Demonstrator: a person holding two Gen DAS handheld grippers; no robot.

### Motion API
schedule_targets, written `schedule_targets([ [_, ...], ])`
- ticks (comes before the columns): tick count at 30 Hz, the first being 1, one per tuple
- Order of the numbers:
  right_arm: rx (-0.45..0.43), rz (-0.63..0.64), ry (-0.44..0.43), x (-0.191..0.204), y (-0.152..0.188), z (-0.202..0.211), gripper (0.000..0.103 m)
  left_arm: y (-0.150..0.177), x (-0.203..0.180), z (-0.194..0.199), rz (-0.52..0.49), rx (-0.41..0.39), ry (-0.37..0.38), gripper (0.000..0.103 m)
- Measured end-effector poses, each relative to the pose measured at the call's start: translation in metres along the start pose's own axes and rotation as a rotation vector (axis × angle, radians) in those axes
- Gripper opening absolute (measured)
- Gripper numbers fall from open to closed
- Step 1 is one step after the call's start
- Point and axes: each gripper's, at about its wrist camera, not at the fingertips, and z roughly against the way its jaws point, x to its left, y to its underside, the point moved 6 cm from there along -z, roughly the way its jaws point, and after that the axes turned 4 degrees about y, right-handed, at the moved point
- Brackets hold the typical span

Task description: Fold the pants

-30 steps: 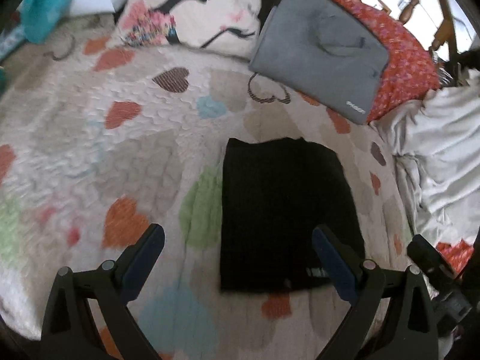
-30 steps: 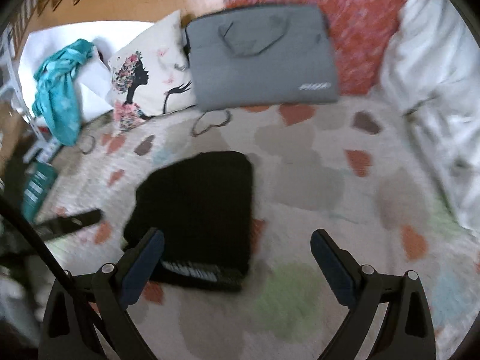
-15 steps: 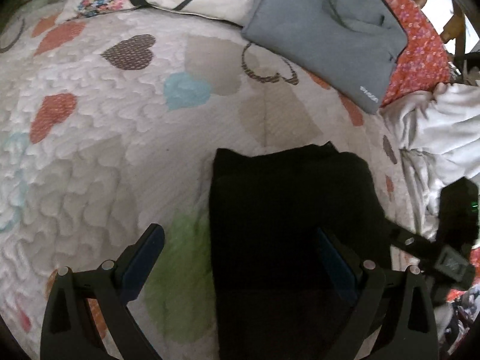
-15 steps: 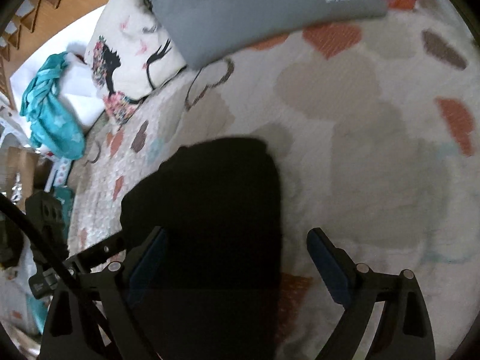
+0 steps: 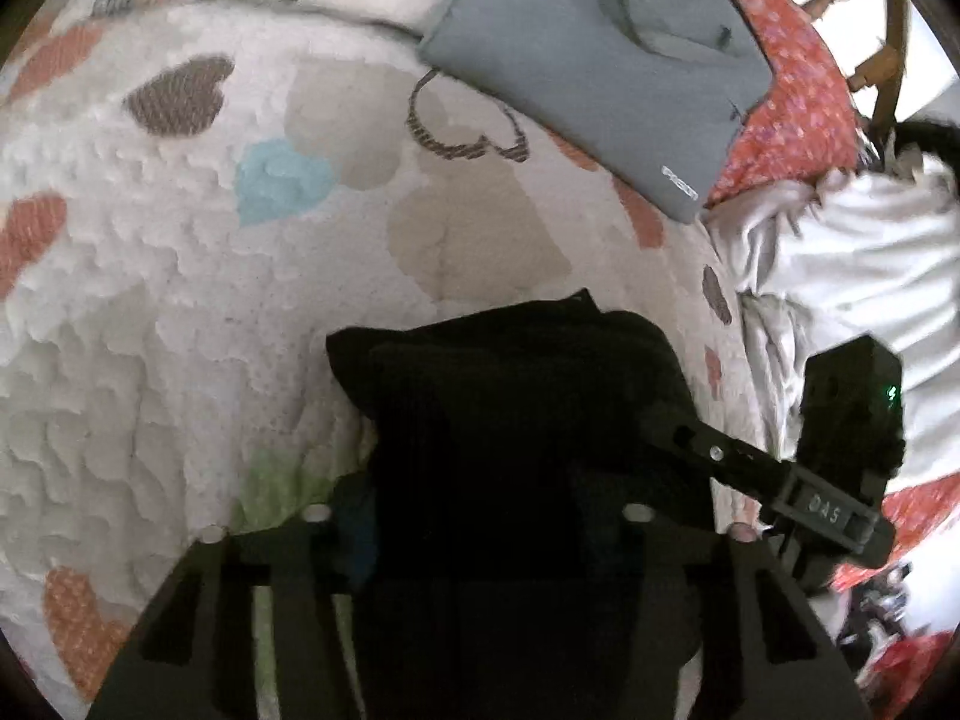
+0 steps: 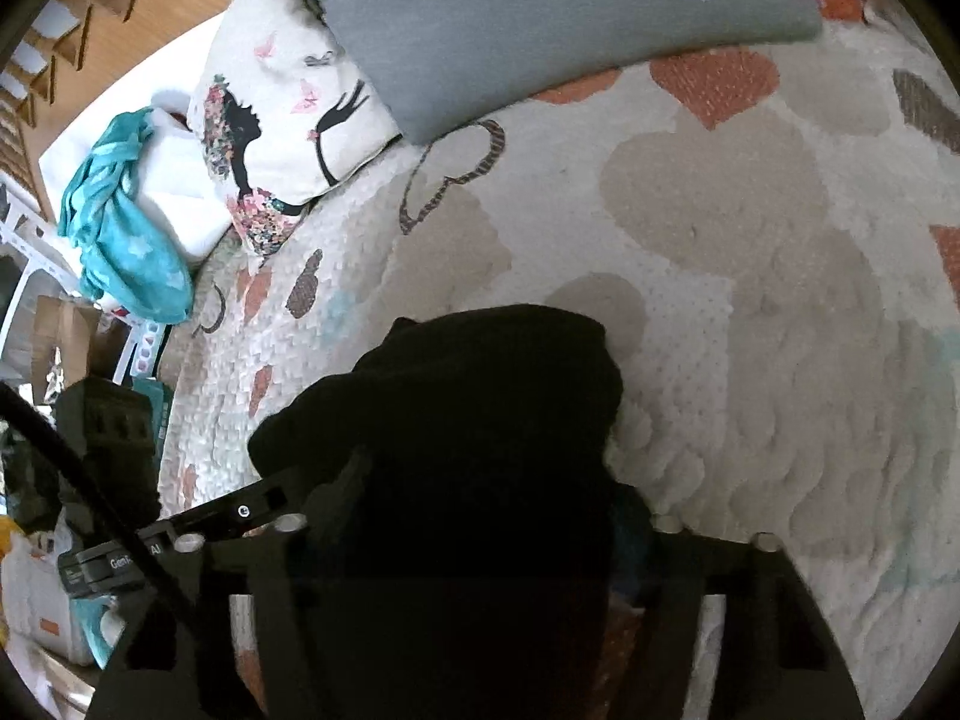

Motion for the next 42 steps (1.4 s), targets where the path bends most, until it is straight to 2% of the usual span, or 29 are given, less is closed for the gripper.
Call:
schedule_targets([
  [4,-0.04,0.005,-0.004,0.014,0.001,0.019,0.029,0.003,-0.003,0.011,0.001,-0.024,0.002,0.032],
  [6,-0.063,0.009,-0.018,0.021,0.0,0.028,0.025,0.001,-0.002,0.016,0.027,-0.032,0.024,0.03],
  [11,-0.123,0.063,-0.036,0.053,-0.007,0.045,0.024,-0.011,-0.004,0.026,0.054,-0.074,0.047,0.03],
  [15,-0.138,0.093,-0.035,0.069,-0.019,0.042,0.024,-0.025,0.004,0.031,0.095,-0.104,0.05,0.03],
  [22,-0.134,0.054,-0.038,0.064,-0.042,0.013,0.023,-0.05,0.022,0.029,0.145,-0.136,0.026,0.03],
  [25,-0.133,0.03,-0.031,0.055,-0.048,0.002,0.023,-0.059,0.028,0.019,0.154,-0.125,0.006,0.03],
  [28,-0.132,0.015,0.012,0.041,-0.051,-0.008,0.023,-0.067,0.035,0.003,0.162,-0.106,-0.016,0.03],
  [29,-0.129,0.009,0.023,0.037,-0.051,-0.012,0.024,-0.069,0.039,-0.002,0.171,-0.099,-0.018,0.031],
  [31,-0.107,-0.005,0.059,0.025,-0.05,-0.021,0.04,-0.071,0.048,-0.009,0.212,-0.089,-0.013,0.036],
  [33,-0.052,0.005,0.141,0.011,-0.046,-0.037,0.069,-0.07,0.056,-0.011,0.285,-0.067,0.048,0.036],
  [34,-0.05,-0.007,0.164,0.004,-0.046,-0.039,0.07,-0.07,0.059,-0.009,0.316,-0.054,0.073,0.036],
  [37,-0.056,-0.064,0.136,0.001,-0.053,-0.03,0.07,-0.071,0.058,0.009,0.352,-0.059,0.119,0.036],
  [40,-0.178,-0.01,0.214,0.013,-0.066,-0.004,0.071,-0.076,0.045,0.03,0.282,-0.13,0.049,0.036],
  [42,-0.217,0.034,0.17,0.03,-0.073,0.005,0.071,-0.082,0.036,0.044,0.218,-0.197,-0.041,0.036],
])
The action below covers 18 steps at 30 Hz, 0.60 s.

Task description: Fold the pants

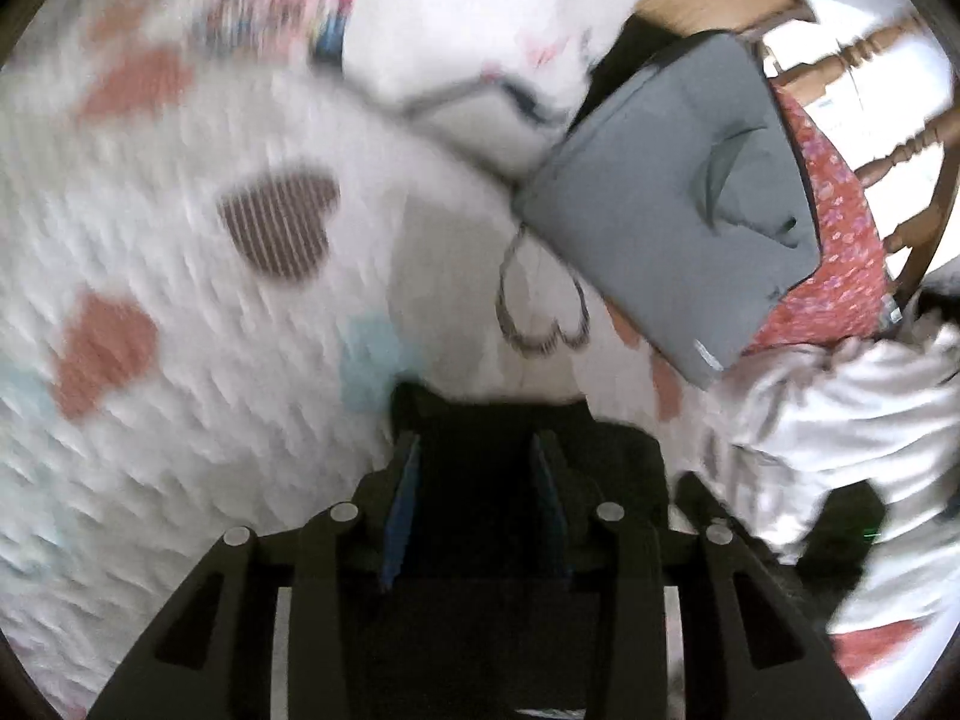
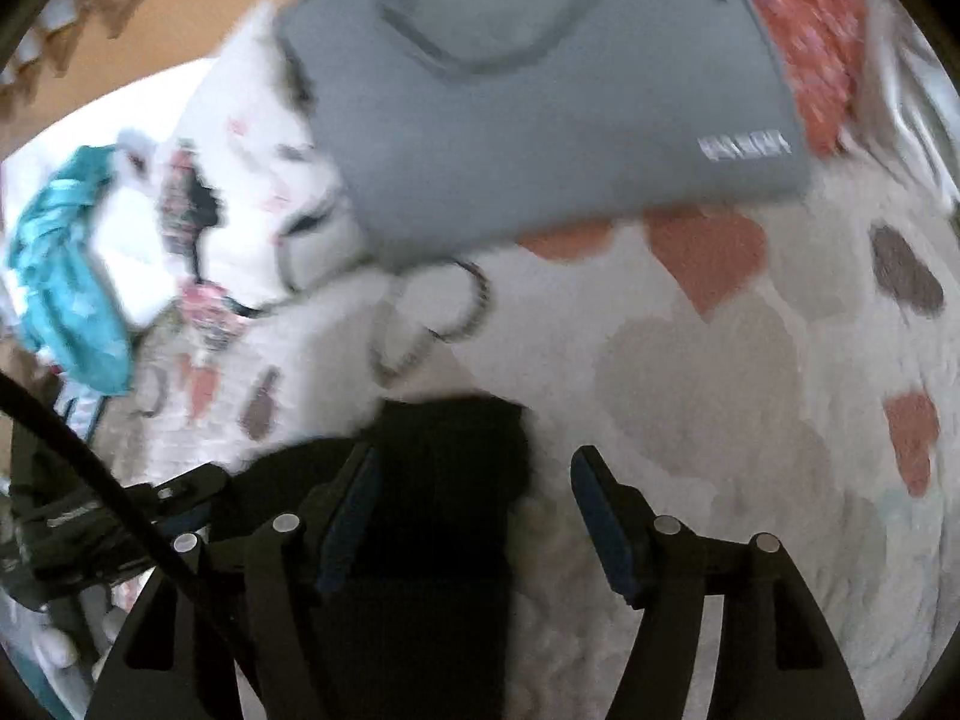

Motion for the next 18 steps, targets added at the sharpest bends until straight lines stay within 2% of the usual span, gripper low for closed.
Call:
schedule_targets([
  [2,-0.005,0.008,-0.026,0.006,-0.002,0.002,0.071,-0.006,-0.005,0.011,-0.024,-0.063,-0.032,0.036],
  [4,0.009,0.013,-0.086,0.012,-0.002,-0.002,0.071,-0.01,-0.002,0.015,-0.002,-0.096,0.0,0.036],
  [6,0.051,-0.018,-0.196,0.015,0.001,-0.012,0.071,-0.012,-0.003,0.009,0.004,-0.087,0.049,0.036],
  [8,0.071,-0.058,-0.257,0.014,0.001,-0.02,0.071,-0.009,-0.004,-0.005,-0.002,-0.055,0.066,0.036],
  [9,0.079,-0.081,-0.269,0.012,0.001,-0.025,0.071,-0.006,-0.004,-0.015,-0.007,-0.033,0.067,0.036],
  [13,0.134,-0.167,-0.281,-0.007,0.005,-0.047,0.071,0.004,0.011,-0.048,-0.002,0.053,-0.004,0.036],
  [16,0.142,-0.215,-0.306,-0.013,0.007,-0.054,0.07,0.007,0.017,-0.058,-0.004,0.066,-0.033,0.047],
  [18,0.137,-0.202,-0.286,-0.012,0.006,-0.052,0.071,0.008,0.019,-0.059,0.01,0.075,-0.032,0.047],
])
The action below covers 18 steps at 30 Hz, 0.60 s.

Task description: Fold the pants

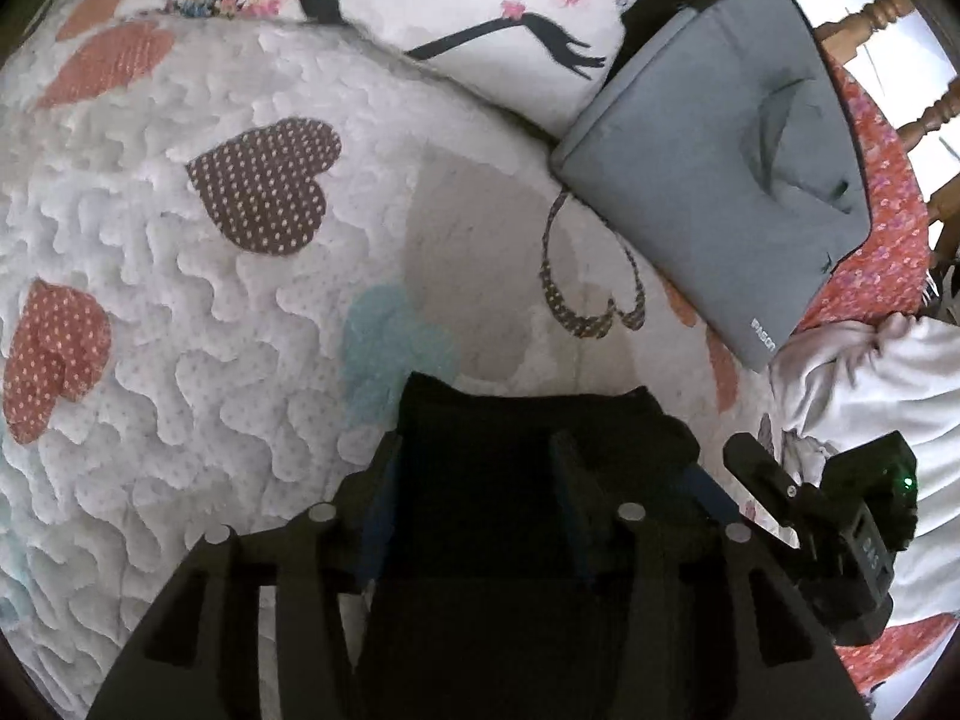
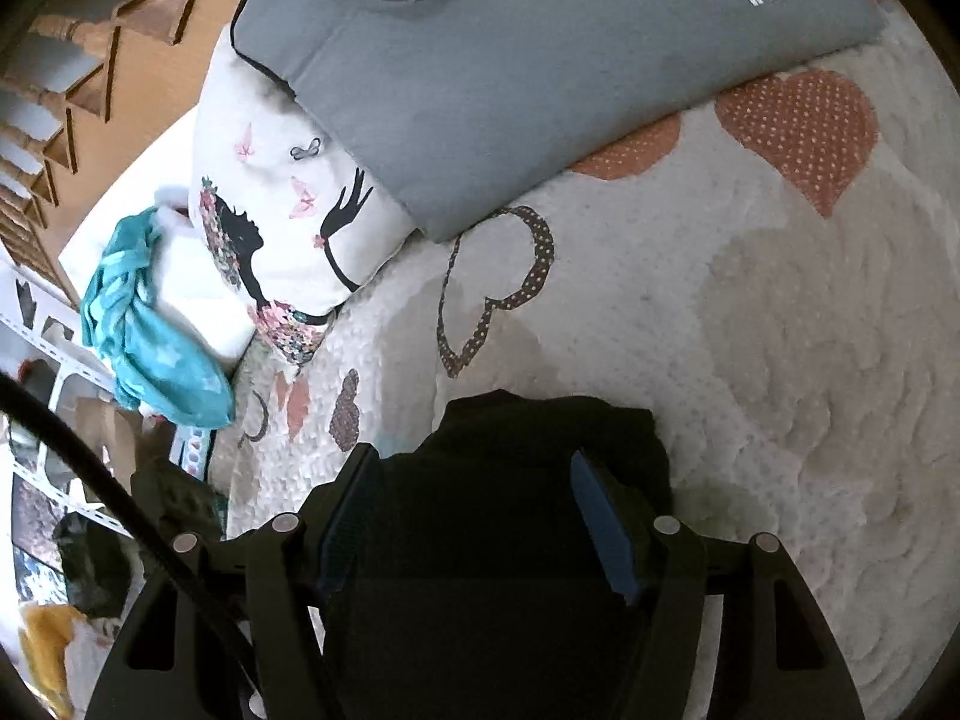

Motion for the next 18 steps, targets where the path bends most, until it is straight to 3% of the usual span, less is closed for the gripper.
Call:
schedule_targets([
  [6,-0.039,0.131,0.097,0.036,0.008,0.026,0.071,0.003,-0.014,0.046,-0.028,-0.061,-0.013,0.047],
  [9,0.011,0.137,0.079,0.051,0.032,0.043,0.071,0.021,-0.02,0.069,-0.063,-0.073,-0.015,0.047],
  [12,0.07,0.097,0.059,0.057,0.061,0.058,0.071,0.045,-0.019,0.073,-0.066,-0.038,-0.028,0.047],
  [16,0.065,0.037,0.045,0.049,0.096,0.078,0.072,0.074,-0.002,0.056,-0.101,0.033,-0.112,0.047],
  [18,0.066,0.019,0.06,0.038,0.109,0.078,0.074,0.084,0.004,0.045,-0.103,0.054,-0.11,0.048],
])
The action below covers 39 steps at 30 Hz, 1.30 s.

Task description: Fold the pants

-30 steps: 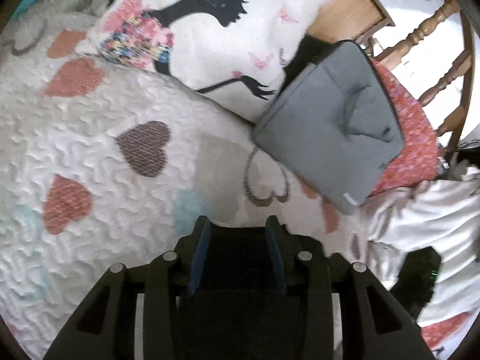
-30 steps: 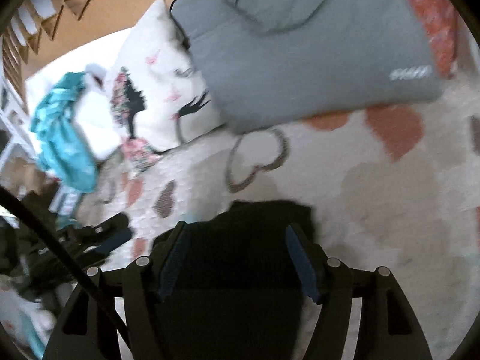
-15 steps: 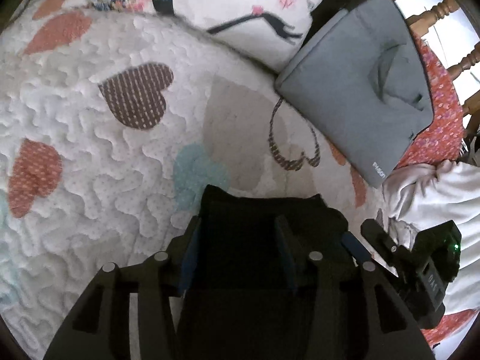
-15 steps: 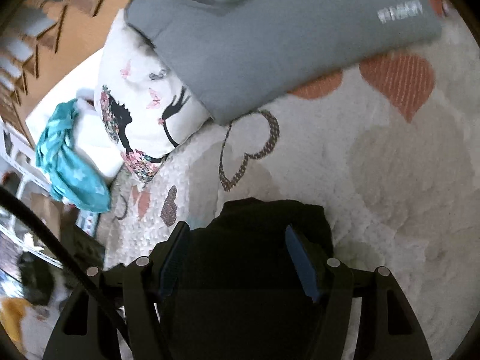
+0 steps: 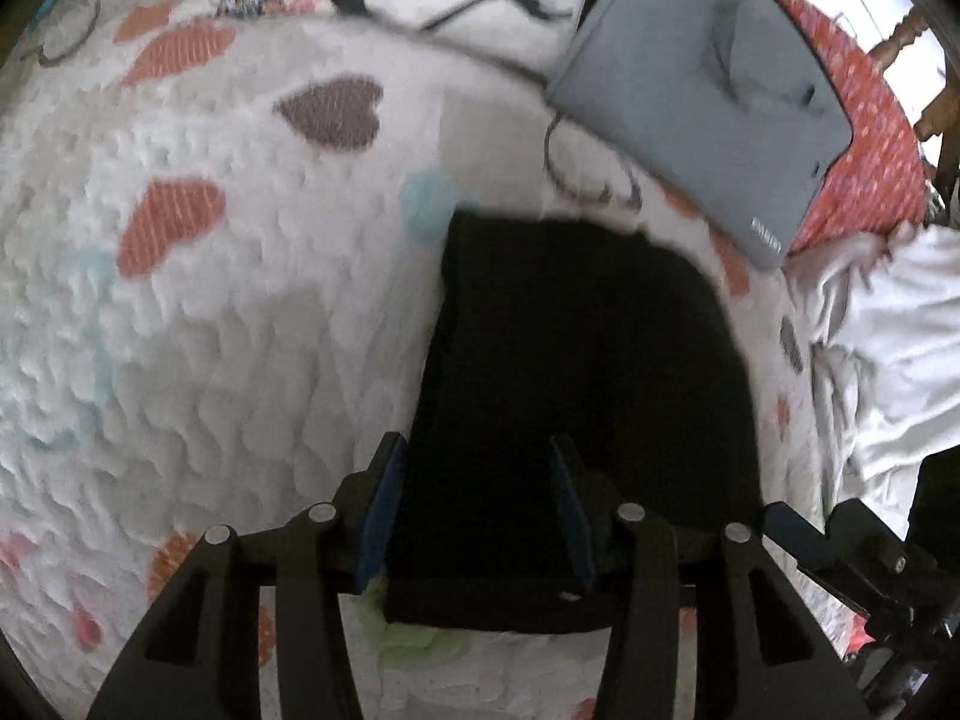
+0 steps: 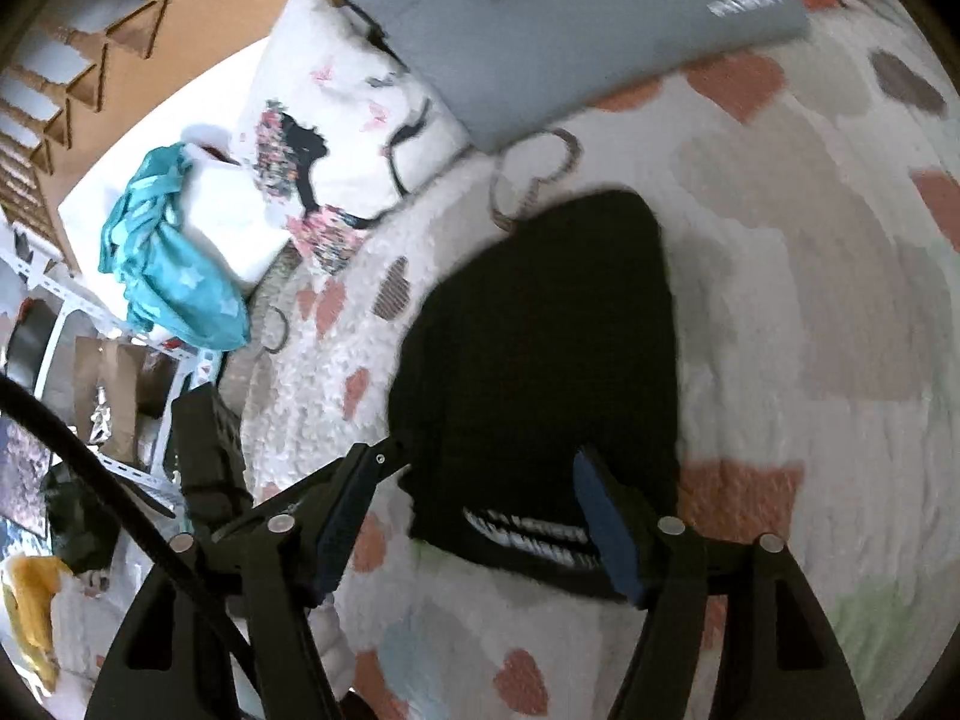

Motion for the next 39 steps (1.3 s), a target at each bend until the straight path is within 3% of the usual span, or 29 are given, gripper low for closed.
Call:
schedule_targets([
  [4,0.01,-0.033,0.0,-0.021,0.007,-0.021,0.073,0.003,0.002,-0.001,-0.012,-0.01,0.011,0.051],
  [8,-0.038,-0.022,-0.04,-0.017,0.007,-0.005,0.074,0.003,-0.005,0.024,-0.033,-0.066,0.005,0.051],
  [11,-0.094,0.036,0.033,-0.011,0.017,0.016,0.074,0.004,-0.015,0.055,-0.081,-0.159,-0.023,0.051],
  [16,-0.176,0.153,0.225,-0.007,0.044,0.04,0.074,0.023,-0.031,0.116,-0.21,-0.392,-0.187,0.054],
  [20,-0.196,0.205,0.274,-0.001,0.062,0.047,0.074,0.051,-0.035,0.148,-0.251,-0.543,-0.31,0.066],
  [22,-0.21,0.221,0.293,0.0,0.072,0.051,0.074,0.066,-0.037,0.164,-0.265,-0.618,-0.379,0.083],
  [25,-0.227,0.237,0.313,0.003,0.083,0.055,0.074,0.085,-0.04,0.192,-0.282,-0.75,-0.466,0.096],
  [27,-0.241,0.263,0.328,0.007,0.091,0.058,0.074,0.096,-0.043,0.209,-0.293,-0.826,-0.513,0.103],
  [29,-0.253,0.287,0.341,0.012,0.097,0.059,0.074,0.108,-0.041,0.221,-0.293,-0.874,-0.546,0.103],
  [31,-0.261,0.314,0.353,0.015,0.105,0.059,0.076,0.116,-0.036,0.224,-0.272,-0.869,-0.553,0.103],
  [35,-0.242,0.347,0.374,0.017,0.12,0.049,0.079,0.116,-0.017,0.208,-0.194,-0.708,-0.483,0.103],
  [39,-0.193,0.359,0.39,0.013,0.132,0.034,0.079,0.113,-0.007,0.192,-0.166,-0.639,-0.482,0.103],
])
